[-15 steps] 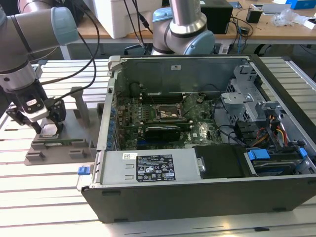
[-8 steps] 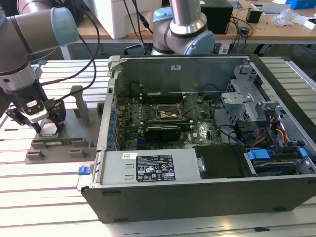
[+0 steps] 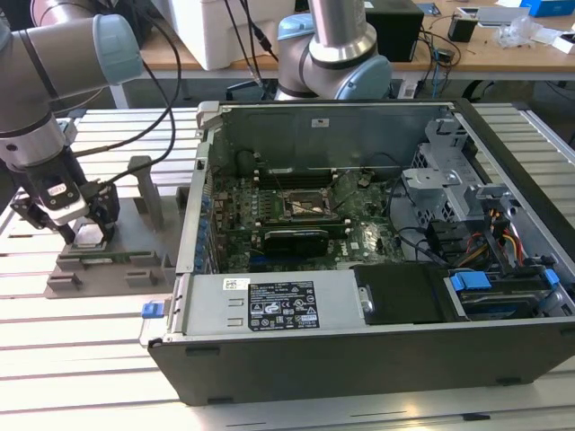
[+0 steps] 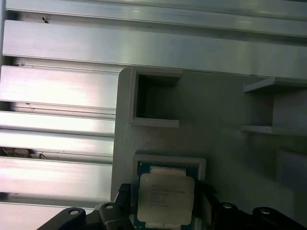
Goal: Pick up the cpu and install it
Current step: 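Pick up the cpu and move it towards the insertion slot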
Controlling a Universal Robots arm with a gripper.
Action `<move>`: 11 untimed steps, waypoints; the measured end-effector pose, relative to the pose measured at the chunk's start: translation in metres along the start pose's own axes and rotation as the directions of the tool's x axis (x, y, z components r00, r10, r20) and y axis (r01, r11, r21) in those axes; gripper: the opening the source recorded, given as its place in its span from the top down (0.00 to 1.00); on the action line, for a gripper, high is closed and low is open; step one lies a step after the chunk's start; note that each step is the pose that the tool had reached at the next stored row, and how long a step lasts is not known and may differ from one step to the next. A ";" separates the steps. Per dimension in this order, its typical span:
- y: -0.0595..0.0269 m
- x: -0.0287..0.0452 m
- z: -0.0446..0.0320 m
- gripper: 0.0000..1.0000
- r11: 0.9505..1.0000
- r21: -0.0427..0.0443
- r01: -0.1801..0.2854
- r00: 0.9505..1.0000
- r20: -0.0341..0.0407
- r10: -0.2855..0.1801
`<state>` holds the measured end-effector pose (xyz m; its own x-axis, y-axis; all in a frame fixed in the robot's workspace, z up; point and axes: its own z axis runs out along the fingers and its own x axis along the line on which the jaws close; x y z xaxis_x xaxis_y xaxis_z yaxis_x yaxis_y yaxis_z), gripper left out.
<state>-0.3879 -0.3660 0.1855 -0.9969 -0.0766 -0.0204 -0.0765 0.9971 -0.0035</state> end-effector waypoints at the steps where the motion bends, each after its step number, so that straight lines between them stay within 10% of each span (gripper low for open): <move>1: 0.0000 0.0000 0.0000 0.34 1.000 0.000 0.000 1.000 0.000 0.000; 11: 0.0000 -0.0001 0.0000 0.45 1.000 0.000 -0.001 1.000 0.000 0.001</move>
<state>-0.3878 -0.3660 0.1855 -0.9970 -0.0752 -0.0204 -0.0752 0.9972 -0.0036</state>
